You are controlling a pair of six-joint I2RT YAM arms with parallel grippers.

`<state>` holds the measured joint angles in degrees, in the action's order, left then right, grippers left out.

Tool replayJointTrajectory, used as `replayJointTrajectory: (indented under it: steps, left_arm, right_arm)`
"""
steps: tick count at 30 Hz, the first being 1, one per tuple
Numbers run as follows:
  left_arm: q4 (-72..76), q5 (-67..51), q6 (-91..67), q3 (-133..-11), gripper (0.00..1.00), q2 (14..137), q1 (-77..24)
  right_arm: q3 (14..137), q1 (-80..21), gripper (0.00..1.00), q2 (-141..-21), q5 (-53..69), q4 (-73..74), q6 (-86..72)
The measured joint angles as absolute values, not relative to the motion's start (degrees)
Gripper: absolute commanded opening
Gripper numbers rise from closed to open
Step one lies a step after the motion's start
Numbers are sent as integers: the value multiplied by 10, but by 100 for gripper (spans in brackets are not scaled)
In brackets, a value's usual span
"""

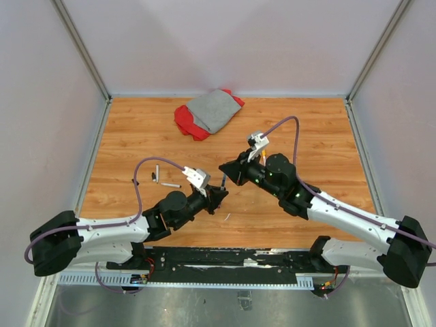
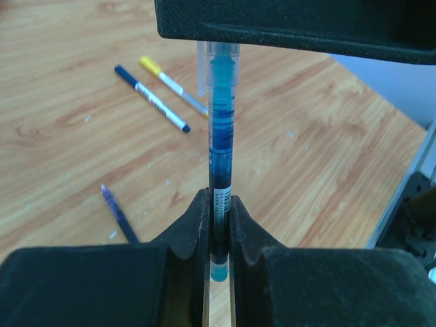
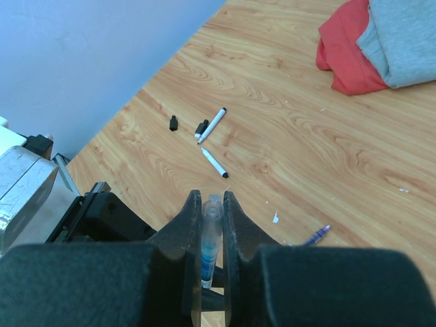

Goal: Insert the pens into the pen caps
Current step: Press the pen cap onto the pen.

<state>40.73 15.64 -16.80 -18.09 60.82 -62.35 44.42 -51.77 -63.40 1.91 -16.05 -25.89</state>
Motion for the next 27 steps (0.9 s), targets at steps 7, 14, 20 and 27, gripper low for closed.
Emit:
replayJointTrajectory:
  steps: [7, 14, 20, 27]
  left_arm:
    - [329, 158, -169, -159, 0, 578, -628]
    - [253, 158, -168, -123, 1, 504, -633]
    - [210, 161, -168, -114, 0, 486, -635]
    - [195, 161, -167, -108, 0, 491, -635]
  right_arm:
    - [355, -582, 1, -647, -69, -277, -270]
    - [300, -654, 1, -700, -162, -406, -302]
    - [288, -693, 1, -755, -225, -473, -323]
    - [283, -709, 1, -773, -260, -492, -336]
